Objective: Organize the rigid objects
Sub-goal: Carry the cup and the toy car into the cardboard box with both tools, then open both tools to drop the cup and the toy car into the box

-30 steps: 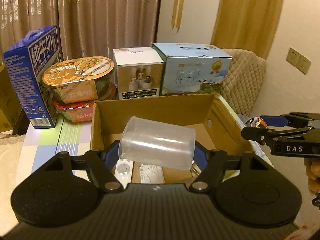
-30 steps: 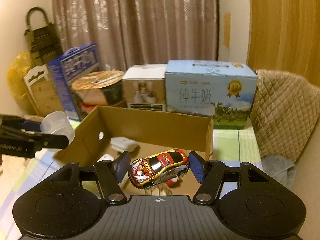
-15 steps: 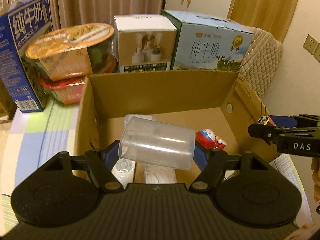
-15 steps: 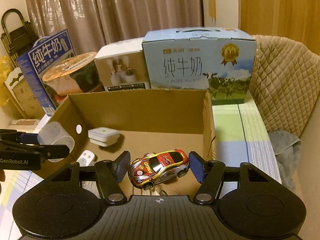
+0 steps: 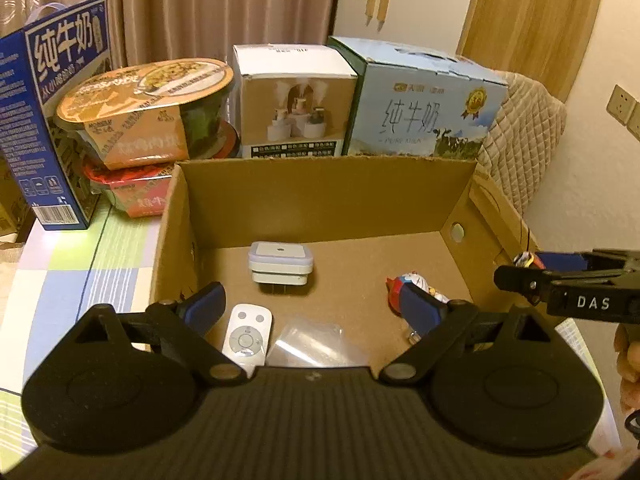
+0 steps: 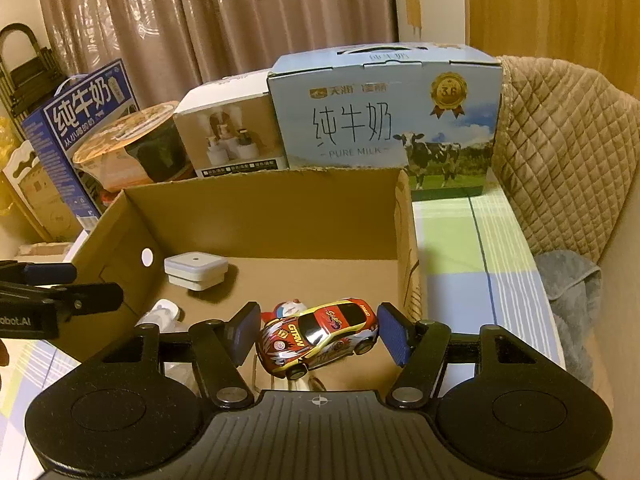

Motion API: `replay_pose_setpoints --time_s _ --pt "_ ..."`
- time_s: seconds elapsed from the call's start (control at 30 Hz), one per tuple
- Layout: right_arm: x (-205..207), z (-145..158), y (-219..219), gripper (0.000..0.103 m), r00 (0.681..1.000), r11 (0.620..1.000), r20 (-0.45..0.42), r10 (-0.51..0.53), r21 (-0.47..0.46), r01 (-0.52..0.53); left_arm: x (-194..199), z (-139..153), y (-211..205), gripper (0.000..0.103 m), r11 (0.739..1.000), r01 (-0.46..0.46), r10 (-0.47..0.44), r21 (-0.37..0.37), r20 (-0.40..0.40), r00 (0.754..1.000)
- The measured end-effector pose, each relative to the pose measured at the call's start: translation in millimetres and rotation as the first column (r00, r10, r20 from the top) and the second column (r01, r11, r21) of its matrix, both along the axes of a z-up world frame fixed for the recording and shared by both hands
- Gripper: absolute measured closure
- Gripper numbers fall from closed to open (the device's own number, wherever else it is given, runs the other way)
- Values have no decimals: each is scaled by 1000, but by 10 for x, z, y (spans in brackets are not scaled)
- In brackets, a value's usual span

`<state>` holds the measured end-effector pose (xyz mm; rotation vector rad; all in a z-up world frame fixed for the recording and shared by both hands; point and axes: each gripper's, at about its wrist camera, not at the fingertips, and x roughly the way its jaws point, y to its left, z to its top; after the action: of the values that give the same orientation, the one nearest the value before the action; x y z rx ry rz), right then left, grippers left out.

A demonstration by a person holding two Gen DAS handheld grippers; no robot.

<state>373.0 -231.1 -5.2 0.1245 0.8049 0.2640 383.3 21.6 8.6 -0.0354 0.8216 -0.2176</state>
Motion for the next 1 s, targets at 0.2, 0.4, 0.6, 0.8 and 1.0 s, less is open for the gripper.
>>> replay_pose_setpoints --time_s 0.2,0.4,0.6,0.8,1.0 --pt "-12 1 0 42 1000 1000 -4 -8 8 8 -20 69 -5 12 1000 5 -5 7 10 1000" --pt "-7 -15 0 42 1000 1000 -10 -9 24 9 -40 77 -13 12 1000 8 -8 0 12 1000" --pt "-61 43 -53 17 998 998 55 -20 65 17 -112 128 9 5 1000 -3 3 4 36 999" --pt "-201 213 -159 17 994 997 108 -32 78 24 -274 230 44 5 1000 -3 3 -2 60 998" --pt "-523 371 -268 17 988 998 149 -28 57 19 -553 375 57 4 1000 -7 8 -16 88 996"
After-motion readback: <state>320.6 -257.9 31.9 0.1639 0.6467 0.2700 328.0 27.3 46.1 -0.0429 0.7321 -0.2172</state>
